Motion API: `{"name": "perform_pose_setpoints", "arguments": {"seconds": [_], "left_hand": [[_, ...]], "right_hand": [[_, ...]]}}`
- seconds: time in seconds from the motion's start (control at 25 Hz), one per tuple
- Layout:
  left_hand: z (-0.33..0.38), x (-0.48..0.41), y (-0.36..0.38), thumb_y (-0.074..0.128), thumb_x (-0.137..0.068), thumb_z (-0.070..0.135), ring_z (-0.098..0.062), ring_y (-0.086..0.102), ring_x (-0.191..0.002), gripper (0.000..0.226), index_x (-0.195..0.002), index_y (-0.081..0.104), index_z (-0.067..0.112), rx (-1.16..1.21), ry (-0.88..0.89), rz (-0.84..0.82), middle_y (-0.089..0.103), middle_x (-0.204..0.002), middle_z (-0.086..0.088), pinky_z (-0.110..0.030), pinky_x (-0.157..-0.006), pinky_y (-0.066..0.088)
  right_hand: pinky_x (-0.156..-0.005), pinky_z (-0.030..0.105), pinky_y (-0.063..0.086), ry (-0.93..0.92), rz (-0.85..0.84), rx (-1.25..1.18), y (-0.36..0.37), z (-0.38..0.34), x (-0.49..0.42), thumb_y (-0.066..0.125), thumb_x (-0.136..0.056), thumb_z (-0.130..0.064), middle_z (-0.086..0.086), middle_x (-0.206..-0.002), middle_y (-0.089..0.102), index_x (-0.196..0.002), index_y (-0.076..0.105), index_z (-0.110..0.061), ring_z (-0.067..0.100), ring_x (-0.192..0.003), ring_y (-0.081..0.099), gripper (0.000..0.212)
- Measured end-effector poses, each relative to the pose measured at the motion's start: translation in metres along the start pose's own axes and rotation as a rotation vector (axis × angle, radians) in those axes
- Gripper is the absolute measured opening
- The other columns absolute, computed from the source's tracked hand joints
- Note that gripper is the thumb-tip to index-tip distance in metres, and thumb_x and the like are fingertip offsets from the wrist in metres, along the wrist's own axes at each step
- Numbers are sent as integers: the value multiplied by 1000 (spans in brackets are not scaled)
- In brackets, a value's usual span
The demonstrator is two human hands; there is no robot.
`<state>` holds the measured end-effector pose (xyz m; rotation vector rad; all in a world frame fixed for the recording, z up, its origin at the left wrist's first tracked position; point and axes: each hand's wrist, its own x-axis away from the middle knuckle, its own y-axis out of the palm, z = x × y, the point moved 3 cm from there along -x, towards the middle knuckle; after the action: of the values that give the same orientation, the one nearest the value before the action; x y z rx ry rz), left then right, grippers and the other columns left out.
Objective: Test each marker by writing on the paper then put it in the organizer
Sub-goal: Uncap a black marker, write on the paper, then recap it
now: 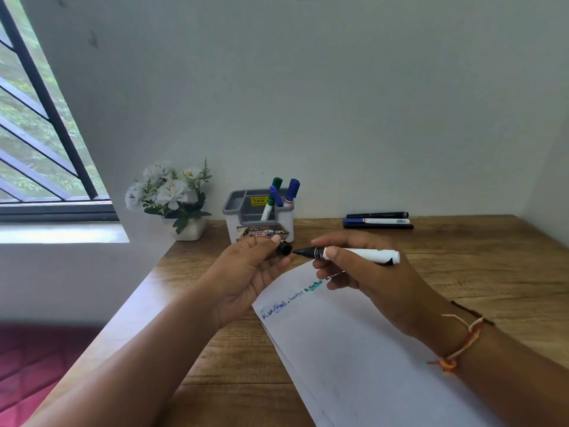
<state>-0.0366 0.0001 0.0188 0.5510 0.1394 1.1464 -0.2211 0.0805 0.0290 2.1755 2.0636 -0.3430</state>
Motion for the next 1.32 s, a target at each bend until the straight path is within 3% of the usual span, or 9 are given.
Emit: {"name": "perform_pose_setpoints", "arguments": {"seconds": [0.24,0.36,0.6,0.68,0.88,1.04,1.16,1.24,1.32], "left_hand": [[-4,4,6,61,-92,12,-19,75,-73,20,-108,60,-1,-8,-35,-74,73,-98,-24,-24,-61,62],[-4,4,6,66,-83,12,-22,75,-77,27,-107,59,1,-8,-21,-89,73,-101,-26,-25,-62,62],[-3,3,4,65,-82,7,-26,74,-91,39,-120,64,-1,-38,-3,-105,70,-117,-28,-30,-76,63],[-2,2,3,65,-81,4,-27,73,-93,38,-119,65,-1,-16,10,-106,70,-117,-28,-31,-81,61],[-2,2,6,65,-78,-1,-28,75,-92,33,-111,67,1,-30,37,-117,72,-112,-28,-30,-78,63],[0,1,4,65,-80,1,-32,71,-102,35,-114,66,0,-73,66,-122,70,-116,-29,-31,-83,61],[16,2,1,61,-88,1,-27,73,-98,28,-115,66,1,-108,193,-71,73,-112,-23,-29,-81,62],[42,2,-14,56,-94,0,-21,75,-96,21,-112,67,5,-90,415,64,73,-110,-17,-29,-84,61],[72,4,-37,59,-95,1,-23,73,-105,19,-109,66,11,-176,682,280,71,-114,-13,-36,-91,59]], "right_hand": [[-73,30,63,0,-6,46,2,0,0,61,-97,-9,7,-92,79,-107,75,-18,17,-85,77,19],[-71,30,63,9,23,5,2,3,-1,66,-94,-9,9,-90,79,-105,69,-12,19,-84,78,12],[-71,31,63,-10,75,-45,0,4,-3,71,-89,-7,14,-89,79,-94,71,-6,24,-85,78,5],[-72,31,64,27,92,-102,1,7,-4,70,-91,-8,15,-90,79,-96,72,-5,24,-85,78,6],[-70,28,63,130,98,-310,1,11,-7,67,-93,-9,19,-94,79,-98,70,-2,24,-84,78,10],[-74,30,63,142,55,-304,1,13,-10,67,-92,-11,19,-98,78,-104,69,-1,26,-90,77,15],[-80,35,63,132,17,-340,1,11,-12,70,-87,-22,16,-104,78,-113,70,-11,27,-98,76,28],[-80,36,62,125,70,-325,-4,10,-14,68,-86,-33,11,-105,79,-117,69,-17,24,-98,76,36],[-79,33,61,113,164,-141,-12,13,-15,62,-93,-37,6,-103,79,-116,68,-20,18,-96,76,29]]}}
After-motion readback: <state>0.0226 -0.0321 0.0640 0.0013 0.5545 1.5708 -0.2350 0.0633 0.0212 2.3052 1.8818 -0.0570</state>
